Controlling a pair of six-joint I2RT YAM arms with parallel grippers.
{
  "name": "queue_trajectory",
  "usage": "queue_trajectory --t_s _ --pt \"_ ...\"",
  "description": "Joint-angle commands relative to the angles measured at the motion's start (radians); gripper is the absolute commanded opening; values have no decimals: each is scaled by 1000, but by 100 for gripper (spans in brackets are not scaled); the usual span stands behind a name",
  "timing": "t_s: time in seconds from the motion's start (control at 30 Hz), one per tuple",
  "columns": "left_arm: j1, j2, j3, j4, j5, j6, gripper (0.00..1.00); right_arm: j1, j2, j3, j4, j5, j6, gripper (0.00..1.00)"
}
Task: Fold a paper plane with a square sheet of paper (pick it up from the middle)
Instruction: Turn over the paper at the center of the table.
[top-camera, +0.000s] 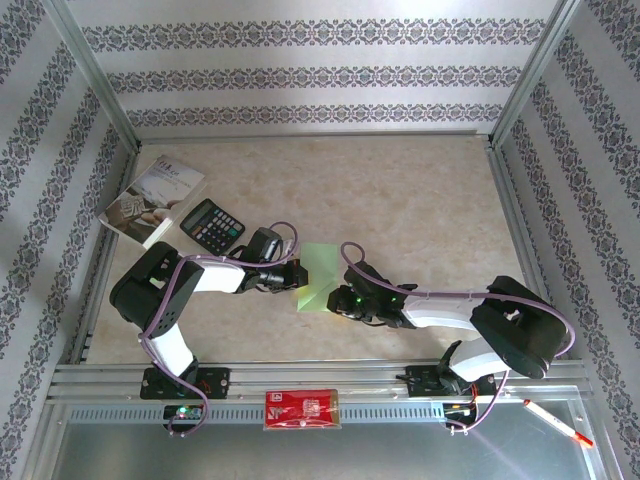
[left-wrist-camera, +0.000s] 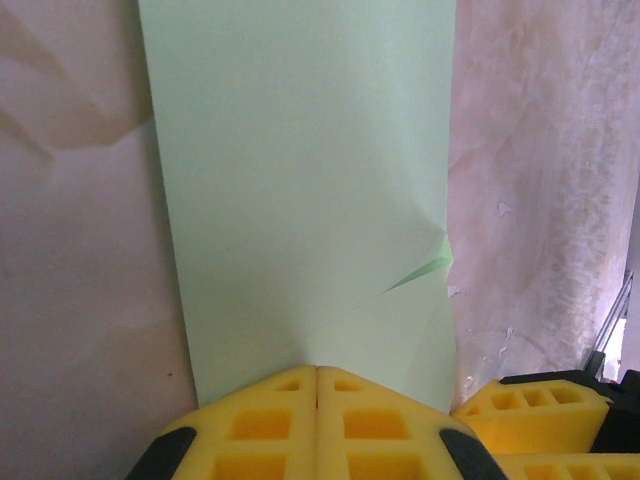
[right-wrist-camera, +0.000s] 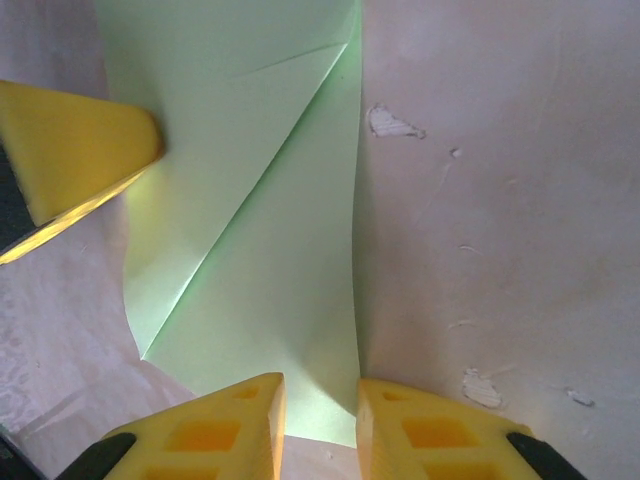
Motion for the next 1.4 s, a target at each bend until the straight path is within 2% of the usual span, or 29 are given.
queue_trajectory --t_s 0.0,0.87,1.17,1.37 --pt "7 35 -23 -46 -6 19 0 -11 20 -5 163 8 -2 26" --pt "6 42 -17 -51 -1 18 0 -46 2 -58 237 -13 -1 24" --pt "6 37 -10 -56 3 19 0 -45 39 -44 279 -43 -50 31" --pt "5 34 -11 -60 4 19 1 -31 31 -72 311 -23 -13 32"
